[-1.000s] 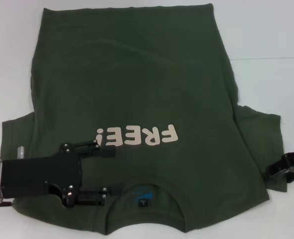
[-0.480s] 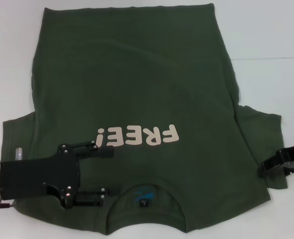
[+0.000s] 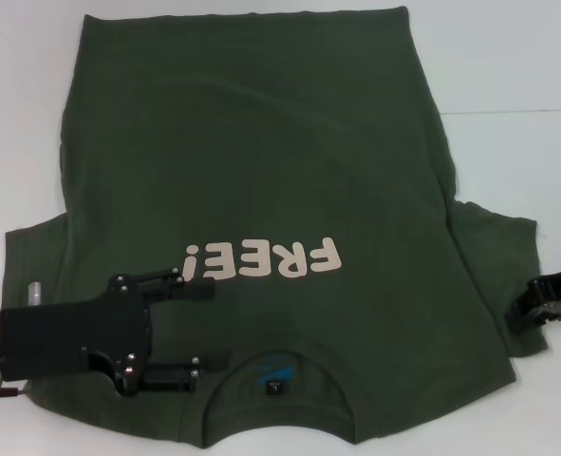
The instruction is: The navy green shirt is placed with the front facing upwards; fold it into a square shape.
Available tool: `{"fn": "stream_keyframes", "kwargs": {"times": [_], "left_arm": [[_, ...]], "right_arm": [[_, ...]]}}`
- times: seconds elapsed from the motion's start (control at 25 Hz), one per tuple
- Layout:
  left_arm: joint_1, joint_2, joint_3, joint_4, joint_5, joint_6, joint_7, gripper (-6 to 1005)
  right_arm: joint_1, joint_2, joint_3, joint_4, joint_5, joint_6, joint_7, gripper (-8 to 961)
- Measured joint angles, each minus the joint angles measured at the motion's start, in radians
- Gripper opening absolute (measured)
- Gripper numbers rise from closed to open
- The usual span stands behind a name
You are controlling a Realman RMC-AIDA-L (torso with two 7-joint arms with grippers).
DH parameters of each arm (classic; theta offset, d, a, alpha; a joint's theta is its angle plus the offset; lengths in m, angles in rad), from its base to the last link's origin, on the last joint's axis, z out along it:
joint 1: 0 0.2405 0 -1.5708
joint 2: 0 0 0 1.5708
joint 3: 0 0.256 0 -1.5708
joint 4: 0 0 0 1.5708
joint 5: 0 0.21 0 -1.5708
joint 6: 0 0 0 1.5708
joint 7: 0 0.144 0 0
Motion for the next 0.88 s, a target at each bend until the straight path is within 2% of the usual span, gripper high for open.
{"fn": "stream_keyframes", "kwargs": {"times": [0.28, 0.6, 0.88], "left_arm": [[0.001, 0.000, 0.000, 0.000, 0.000, -0.002, 0.001, 828], [0.001, 0.000, -0.002, 0.000, 0.000, -0.006, 0.004, 828], [0.001, 0.000, -0.001, 0.000, 0.000, -0.006, 0.004, 828]], "right_arm": [[0.002, -0.001, -0.001, -0.001, -0.004, -0.004, 0.001, 88], [-0.001, -0.001, -0.020, -0.008, -0.006, -0.004, -0.001, 50], [-0.043, -0.008, -0.023, -0.098, -0.010, 0.025, -0.004, 37]]}}
